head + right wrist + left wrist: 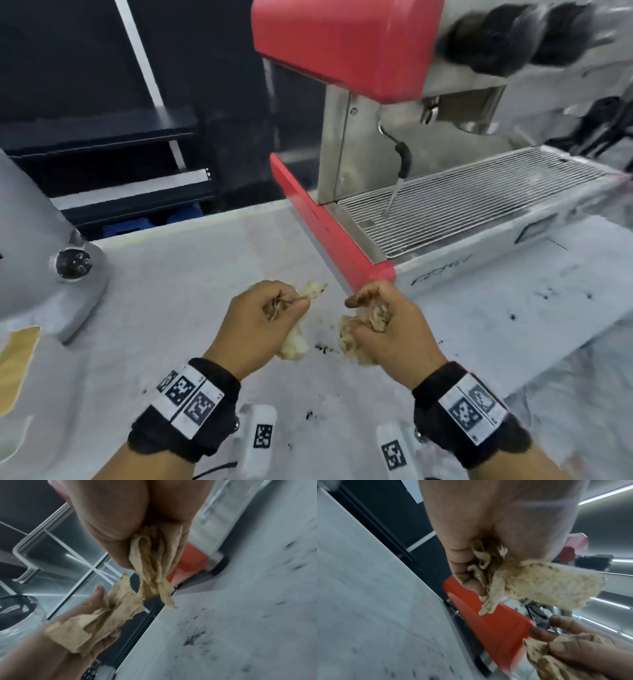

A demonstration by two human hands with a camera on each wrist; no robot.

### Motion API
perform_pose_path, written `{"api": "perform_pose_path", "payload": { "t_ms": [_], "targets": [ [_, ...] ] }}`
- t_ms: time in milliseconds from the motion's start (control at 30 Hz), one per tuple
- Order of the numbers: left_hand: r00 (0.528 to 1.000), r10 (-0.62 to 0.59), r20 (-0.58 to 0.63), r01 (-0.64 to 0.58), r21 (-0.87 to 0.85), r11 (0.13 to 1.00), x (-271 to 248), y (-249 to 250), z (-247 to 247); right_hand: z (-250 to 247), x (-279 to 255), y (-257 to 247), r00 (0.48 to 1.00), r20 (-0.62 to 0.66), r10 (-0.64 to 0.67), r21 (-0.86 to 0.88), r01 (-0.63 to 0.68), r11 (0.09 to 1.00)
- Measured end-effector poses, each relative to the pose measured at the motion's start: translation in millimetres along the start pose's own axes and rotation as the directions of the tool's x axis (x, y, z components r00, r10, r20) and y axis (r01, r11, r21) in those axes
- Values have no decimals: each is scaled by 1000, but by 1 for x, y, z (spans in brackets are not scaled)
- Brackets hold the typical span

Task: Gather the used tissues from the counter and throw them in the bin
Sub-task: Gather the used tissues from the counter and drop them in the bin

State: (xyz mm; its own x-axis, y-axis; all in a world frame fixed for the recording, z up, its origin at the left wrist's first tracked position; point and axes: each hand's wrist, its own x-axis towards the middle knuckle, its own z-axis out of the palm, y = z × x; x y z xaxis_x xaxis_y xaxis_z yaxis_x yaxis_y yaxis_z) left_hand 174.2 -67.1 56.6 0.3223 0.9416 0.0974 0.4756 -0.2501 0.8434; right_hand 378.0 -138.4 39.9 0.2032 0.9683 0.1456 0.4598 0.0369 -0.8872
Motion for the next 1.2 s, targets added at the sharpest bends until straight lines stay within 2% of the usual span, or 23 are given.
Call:
{"api": "perform_pose_path", "payload": {
  "t_ms": [233,500,767,1000,1200],
  "targets": [
    [977,92,190,-84,-49,995,-11,51,116,-100,-58,53,975,-157,159,59,-151,987],
    [938,187,292,-173,-71,982,3,153,280,-259,-100,129,938,-283,199,63,-189,980],
    [864,259,432,-243,-93,966,22,246,440,-404,-136,198,870,-413,270,73,-264,962],
    [800,274,534,-256,-110,960,72,288,540,-490,-114,266,786,-523,330,85,-338,937],
    [766,354,536,-305,-182,935,160,331,626,-572,-56,318,735,-592,330,41,-381,924]
  ]
}}
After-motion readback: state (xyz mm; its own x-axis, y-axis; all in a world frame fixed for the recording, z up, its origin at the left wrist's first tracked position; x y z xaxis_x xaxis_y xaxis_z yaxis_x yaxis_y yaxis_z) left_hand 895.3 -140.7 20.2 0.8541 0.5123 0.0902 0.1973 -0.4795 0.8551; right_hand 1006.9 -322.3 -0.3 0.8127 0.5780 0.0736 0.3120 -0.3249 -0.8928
